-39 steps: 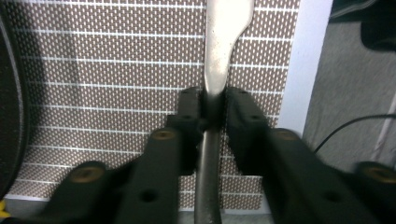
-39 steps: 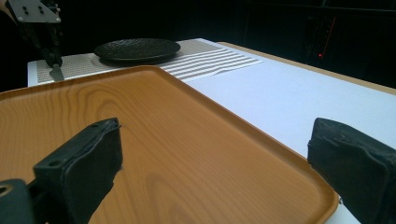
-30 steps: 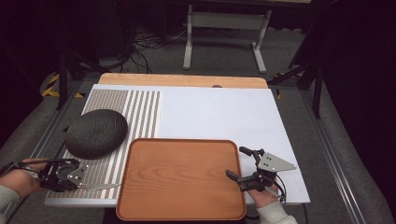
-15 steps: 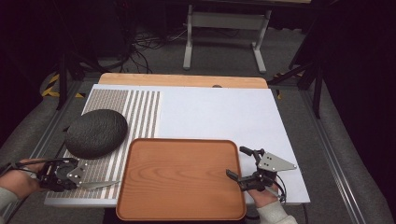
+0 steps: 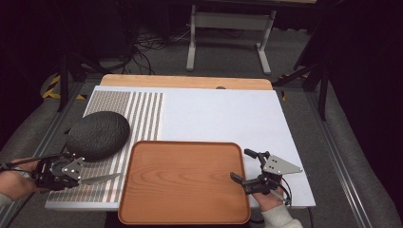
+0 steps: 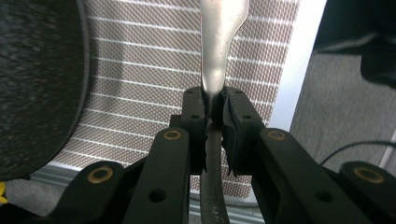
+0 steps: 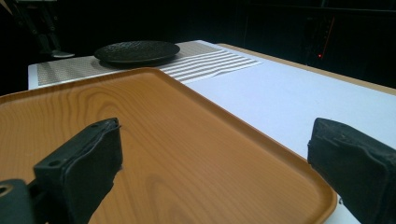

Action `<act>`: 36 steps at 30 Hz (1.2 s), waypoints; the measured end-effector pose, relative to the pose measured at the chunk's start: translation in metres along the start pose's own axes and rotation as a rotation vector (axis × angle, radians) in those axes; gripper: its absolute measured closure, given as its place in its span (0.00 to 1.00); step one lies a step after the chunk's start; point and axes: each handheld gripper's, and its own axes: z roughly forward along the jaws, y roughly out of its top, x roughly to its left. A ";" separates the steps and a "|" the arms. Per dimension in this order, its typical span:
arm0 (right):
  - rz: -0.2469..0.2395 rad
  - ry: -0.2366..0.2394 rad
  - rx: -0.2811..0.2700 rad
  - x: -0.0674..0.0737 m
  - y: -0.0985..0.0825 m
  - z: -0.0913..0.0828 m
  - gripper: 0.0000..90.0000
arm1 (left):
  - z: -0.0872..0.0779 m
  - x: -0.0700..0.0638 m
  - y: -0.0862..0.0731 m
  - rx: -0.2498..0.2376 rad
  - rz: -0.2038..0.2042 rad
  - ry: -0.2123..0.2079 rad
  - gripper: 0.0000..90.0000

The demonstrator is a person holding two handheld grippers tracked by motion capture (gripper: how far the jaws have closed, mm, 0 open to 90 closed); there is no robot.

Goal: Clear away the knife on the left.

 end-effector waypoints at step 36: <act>0.002 0.003 -0.009 -0.001 0.001 -0.002 0.04 | -0.040 -0.008 0.052 -0.332 -0.368 -0.104 0.89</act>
